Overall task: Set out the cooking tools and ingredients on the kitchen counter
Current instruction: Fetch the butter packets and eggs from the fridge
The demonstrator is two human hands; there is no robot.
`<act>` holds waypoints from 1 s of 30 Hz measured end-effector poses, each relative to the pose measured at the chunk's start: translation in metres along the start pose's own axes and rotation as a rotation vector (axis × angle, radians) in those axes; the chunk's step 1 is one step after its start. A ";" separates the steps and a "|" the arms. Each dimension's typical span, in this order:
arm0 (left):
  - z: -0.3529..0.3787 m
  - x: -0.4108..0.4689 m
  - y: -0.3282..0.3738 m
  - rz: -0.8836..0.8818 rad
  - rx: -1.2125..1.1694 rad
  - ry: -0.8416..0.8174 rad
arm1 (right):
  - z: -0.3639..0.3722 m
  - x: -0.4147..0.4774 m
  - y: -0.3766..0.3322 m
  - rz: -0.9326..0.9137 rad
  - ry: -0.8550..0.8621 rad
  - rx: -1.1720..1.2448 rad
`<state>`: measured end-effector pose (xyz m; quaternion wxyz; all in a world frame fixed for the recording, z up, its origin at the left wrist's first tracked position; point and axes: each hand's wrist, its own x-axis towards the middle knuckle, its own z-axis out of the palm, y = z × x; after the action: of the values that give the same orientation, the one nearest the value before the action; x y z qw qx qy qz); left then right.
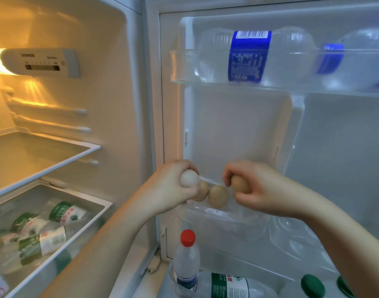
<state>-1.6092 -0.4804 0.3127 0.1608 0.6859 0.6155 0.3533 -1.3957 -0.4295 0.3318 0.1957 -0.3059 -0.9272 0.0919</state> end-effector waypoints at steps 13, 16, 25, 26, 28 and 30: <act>-0.016 -0.048 0.012 0.016 -1.362 0.355 | 0.031 0.027 -0.083 0.171 0.314 1.413; -0.018 -0.070 0.004 0.035 -1.481 0.457 | 0.049 0.030 -0.098 0.124 0.195 1.549; -0.005 -0.143 -0.006 -0.153 -1.517 0.885 | 0.107 0.043 -0.140 0.111 -0.241 2.045; -0.004 -0.150 -0.003 -0.171 -1.517 0.930 | 0.112 0.043 -0.144 0.108 -0.324 2.093; -0.001 -0.172 0.001 -0.214 -1.518 1.063 | 0.121 0.042 -0.157 0.151 -0.522 2.149; 0.004 -0.194 0.004 -0.236 -1.513 1.229 | 0.135 0.038 -0.168 0.211 -0.716 2.167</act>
<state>-1.6022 -0.6663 0.2573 0.2435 0.0326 0.2678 0.9316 -1.5697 -0.5473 0.2698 0.0725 -0.0090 -0.3331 0.9401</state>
